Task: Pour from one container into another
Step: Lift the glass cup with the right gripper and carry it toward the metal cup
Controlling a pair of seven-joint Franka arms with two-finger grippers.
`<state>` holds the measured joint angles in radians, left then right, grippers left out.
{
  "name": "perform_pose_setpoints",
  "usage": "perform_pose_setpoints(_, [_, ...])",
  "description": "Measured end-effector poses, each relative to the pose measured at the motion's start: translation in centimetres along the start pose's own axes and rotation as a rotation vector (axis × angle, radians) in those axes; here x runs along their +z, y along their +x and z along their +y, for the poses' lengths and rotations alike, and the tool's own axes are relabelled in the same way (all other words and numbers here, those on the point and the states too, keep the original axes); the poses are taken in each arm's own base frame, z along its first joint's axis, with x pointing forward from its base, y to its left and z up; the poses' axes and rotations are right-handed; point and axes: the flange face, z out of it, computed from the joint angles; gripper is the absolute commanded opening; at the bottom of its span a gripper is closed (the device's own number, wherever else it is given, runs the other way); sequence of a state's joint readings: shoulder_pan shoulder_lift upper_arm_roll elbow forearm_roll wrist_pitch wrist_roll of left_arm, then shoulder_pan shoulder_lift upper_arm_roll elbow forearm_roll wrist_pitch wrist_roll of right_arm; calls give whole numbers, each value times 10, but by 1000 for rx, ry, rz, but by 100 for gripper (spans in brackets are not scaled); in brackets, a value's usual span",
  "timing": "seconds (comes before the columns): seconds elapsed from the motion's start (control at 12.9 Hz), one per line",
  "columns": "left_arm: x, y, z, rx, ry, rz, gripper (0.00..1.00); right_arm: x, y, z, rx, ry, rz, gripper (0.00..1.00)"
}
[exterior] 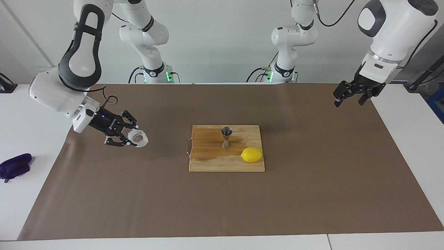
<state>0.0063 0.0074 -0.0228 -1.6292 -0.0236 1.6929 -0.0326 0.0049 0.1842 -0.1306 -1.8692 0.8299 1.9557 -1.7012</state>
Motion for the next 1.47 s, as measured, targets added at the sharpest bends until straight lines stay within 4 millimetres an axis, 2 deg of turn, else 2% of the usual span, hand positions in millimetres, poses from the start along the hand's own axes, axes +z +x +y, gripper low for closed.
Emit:
perform_pose_setpoints(0.23, [0,0,0,0,0,0,100,17,33,-7,-39,-2,-36,23])
perform_pose_setpoints(0.46, [0,0,0,0,0,0,100,31,52,-14,-77,13,-39,23])
perform_pose_setpoints(0.62, [0,0,0,0,0,0,100,33,60,-17,-116,21,-75,23])
perform_pose_setpoints(0.85, [0,0,0,0,0,0,100,48,92,-38,-197,52,-110,23])
perform_pose_setpoints(1.16, [0,0,0,0,0,0,100,80,132,-68,-205,109,-106,24])
perform_pose_setpoints(1.47, [0,0,0,0,0,0,100,95,149,-83,-197,137,-107,25])
